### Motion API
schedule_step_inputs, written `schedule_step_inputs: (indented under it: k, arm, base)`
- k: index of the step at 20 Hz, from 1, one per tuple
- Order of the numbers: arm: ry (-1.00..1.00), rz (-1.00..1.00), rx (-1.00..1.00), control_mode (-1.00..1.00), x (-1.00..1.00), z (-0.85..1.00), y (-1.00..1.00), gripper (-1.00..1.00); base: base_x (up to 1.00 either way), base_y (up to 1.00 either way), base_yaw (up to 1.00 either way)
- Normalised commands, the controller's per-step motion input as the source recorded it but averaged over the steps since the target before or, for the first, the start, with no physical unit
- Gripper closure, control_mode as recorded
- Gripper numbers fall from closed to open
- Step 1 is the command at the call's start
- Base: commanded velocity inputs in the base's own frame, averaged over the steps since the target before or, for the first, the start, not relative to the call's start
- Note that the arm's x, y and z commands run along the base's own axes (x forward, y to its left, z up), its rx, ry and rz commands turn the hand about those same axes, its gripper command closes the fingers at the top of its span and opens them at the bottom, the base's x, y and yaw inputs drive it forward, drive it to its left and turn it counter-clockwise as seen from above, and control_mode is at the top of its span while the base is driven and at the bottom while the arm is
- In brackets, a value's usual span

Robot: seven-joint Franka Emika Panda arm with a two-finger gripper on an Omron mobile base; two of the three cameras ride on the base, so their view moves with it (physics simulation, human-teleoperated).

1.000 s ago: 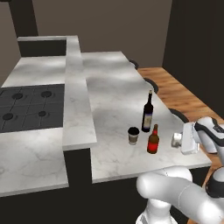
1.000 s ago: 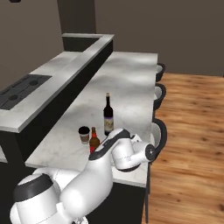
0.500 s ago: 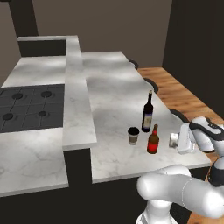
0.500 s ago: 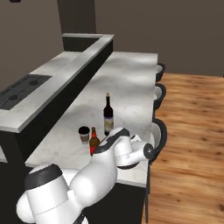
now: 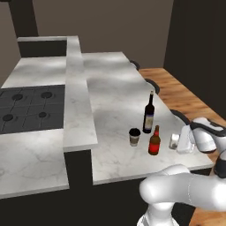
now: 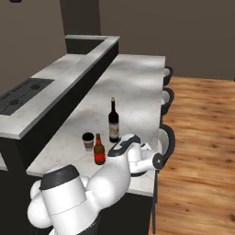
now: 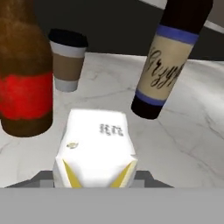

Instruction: Move the drinks to the dining counter.

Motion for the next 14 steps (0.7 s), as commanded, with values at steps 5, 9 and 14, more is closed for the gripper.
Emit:
schedule_step_inputs:
  k: [5,9,14]
  arm:
    - [0.0,-0.01,0.01,-1.0,0.14,-0.28,0.01,1.0]
    - [0.0,0.0,0.0,-1.0,0.01,-0.22,0.12,-1.0]
    - [0.0,0.0,0.0,-1.0,-0.03,-0.02,0.0,-1.0]
  base:
    - [0.0,0.0,0.0]
    - [0.0,0.0,0.0]
    - [0.0,0.0,0.0]
